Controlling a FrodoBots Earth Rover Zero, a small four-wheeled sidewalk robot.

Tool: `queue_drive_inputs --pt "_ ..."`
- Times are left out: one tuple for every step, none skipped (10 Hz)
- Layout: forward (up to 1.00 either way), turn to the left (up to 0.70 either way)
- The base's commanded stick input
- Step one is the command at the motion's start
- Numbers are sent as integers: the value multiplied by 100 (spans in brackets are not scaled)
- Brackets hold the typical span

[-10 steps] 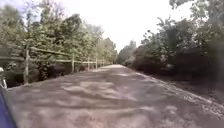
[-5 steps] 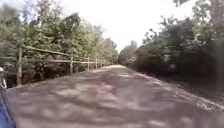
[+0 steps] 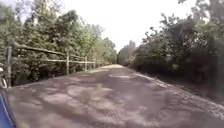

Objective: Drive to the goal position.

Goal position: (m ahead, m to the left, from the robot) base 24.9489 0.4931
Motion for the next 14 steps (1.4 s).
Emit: queue_drive_inputs --pt "70 0" --pt "70 0" --pt "70 0" --pt "70 0" --pt "70 0" --pt "70 0" --pt "70 0" --pt "70 0" --pt "70 0" --pt "70 0" --pt "70 0" --pt "70 0" --pt "70 0" --pt "70 0"
